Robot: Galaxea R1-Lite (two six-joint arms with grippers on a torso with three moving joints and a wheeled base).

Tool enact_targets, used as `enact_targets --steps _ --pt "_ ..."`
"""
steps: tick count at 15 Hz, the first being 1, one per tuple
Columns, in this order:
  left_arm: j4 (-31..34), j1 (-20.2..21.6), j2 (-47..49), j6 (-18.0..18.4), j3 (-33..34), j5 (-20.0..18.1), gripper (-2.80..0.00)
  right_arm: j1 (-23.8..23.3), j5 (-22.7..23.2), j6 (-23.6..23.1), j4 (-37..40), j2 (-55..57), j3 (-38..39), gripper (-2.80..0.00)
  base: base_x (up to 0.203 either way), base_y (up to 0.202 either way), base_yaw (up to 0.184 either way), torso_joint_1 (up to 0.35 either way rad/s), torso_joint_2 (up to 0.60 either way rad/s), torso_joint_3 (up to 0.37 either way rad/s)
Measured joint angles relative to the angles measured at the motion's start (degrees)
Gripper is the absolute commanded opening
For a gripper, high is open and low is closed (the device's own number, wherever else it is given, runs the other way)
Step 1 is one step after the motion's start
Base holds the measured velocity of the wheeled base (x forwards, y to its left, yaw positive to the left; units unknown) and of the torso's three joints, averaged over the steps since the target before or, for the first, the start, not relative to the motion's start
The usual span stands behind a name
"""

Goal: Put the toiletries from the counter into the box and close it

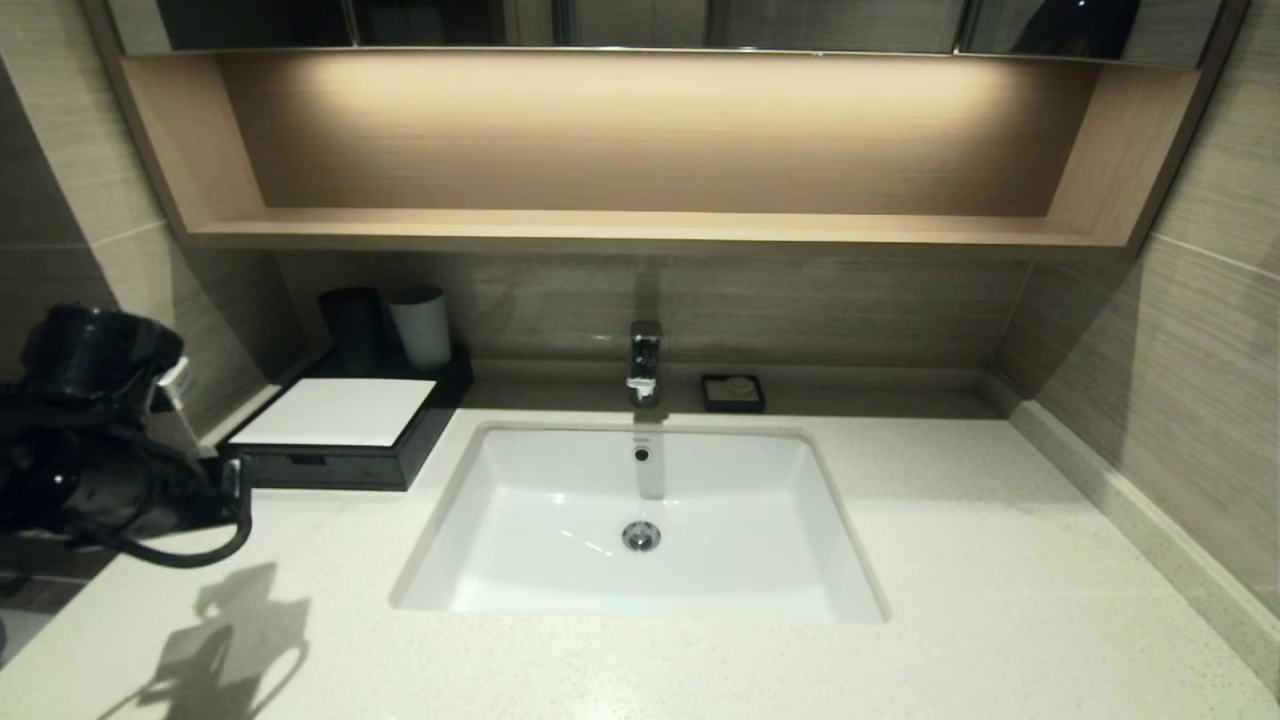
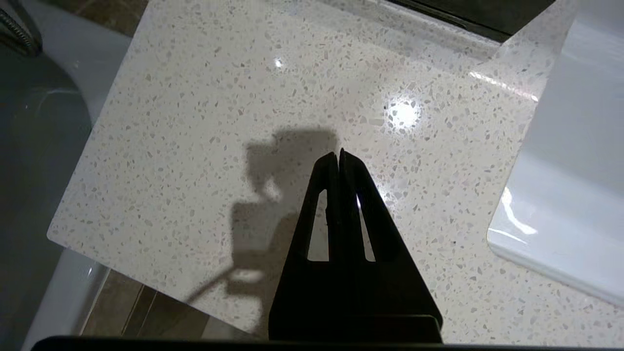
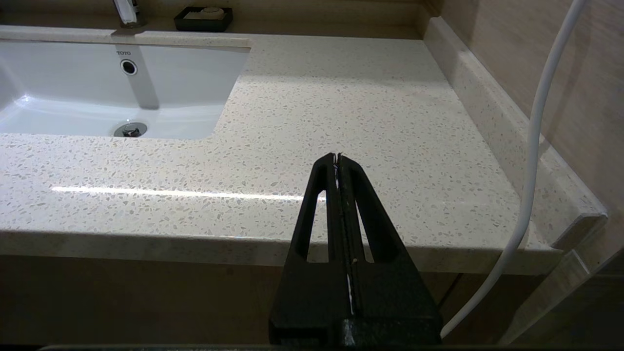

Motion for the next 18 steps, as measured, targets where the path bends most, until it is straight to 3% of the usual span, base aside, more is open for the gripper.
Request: enact_targets --steps 8,13,18 --pt "-6.89 -0.52 -17.45 1.92 14.97 -0.78 -2.80 0.00 0.00 -0.02 0.00 0.00 0.00 -2.80 0.000 0.000 0.000 0.000 0.00 0.000" --pt "-7.51 -1.32 -30.94 7.30 23.86 -2.99 -2.80 -0.02 0.00 -0.02 0.00 0.00 0.00 -2.80 0.000 0.000 0.000 0.000 0.00 0.000" --pt "-7.29 -1.83 -42.74 8.43 29.70 -3.86 -2.80 0.00 0.00 -0.02 0.00 0.00 0.00 -2.80 0.000 0.000 0.000 0.000 0.00 0.000"
